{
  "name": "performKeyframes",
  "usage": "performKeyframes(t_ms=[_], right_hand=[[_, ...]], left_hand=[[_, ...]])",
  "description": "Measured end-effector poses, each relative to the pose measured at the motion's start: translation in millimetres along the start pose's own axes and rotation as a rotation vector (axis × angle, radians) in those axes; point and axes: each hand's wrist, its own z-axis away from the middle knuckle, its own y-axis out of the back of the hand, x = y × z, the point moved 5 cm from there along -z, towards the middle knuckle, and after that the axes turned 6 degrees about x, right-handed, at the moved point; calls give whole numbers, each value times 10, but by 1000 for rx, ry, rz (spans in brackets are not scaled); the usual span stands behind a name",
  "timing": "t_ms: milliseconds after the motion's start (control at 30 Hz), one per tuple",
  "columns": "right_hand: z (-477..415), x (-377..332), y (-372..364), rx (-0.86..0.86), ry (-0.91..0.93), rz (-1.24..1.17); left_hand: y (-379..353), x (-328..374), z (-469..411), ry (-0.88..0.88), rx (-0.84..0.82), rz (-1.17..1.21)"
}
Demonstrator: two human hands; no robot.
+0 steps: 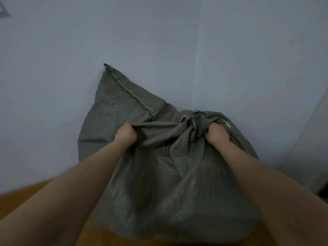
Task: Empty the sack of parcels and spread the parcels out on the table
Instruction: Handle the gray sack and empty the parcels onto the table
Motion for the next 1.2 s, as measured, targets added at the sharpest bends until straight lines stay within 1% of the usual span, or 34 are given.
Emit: performKeyframes(t_ms=[100, 167, 200, 300, 467, 567, 700, 733, 767, 833, 867, 900, 933, 967, 1033, 1133, 1200], right_hand=[[-70, -152, 173, 33, 7, -182], [-71, -261, 304, 38, 12, -171], [-71, -318, 379, 48, 33, -180], [-2, -493, 680, 115, 104, -365], [120, -751, 1058, 211, 219, -487], [208, -940, 1209, 241, 276, -530], [177, -1143, 1527, 322, 327, -565], [154, -1177, 1589, 348, 348, -548], [135, -1197, 1630, 369, 363, -477], [137, -1166, 1603, 375, 307, -133], [150, -1127, 1543, 350, 263, 53], [188, -1073, 1478, 302, 209, 139], [191, -1033, 1405, 247, 169, 144], [216, -1026, 1374, 217, 153, 88], [234, -1116, 1453, 229, 198, -119], [192, -1272, 1774, 274, 239, -531], [163, -1380, 1945, 276, 307, -799]], left_hand=[[323, 74, -57, 182, 147, 315], [505, 93, -31, 272, 219, 497], [587, 96, -15, 303, 254, 566], [841, 102, 55, 399, 340, 737], [1342, 209, 297, 319, 512, 770], [1590, 175, 322, 352, 593, 805], [1922, 263, 421, 281, 672, 752], [1991, 264, 446, 273, 685, 756], [2032, 247, 442, 271, 694, 747], [2043, 157, 433, 290, 710, 723], [2014, 99, 435, 297, 707, 711], [1970, 42, 436, 301, 700, 704], [1931, -11, 445, 308, 694, 698], [1917, -52, 458, 312, 695, 698], [2000, -66, 483, 306, 722, 697], [2247, -16, 462, 275, 782, 740], [2358, -21, 432, 282, 815, 787]])
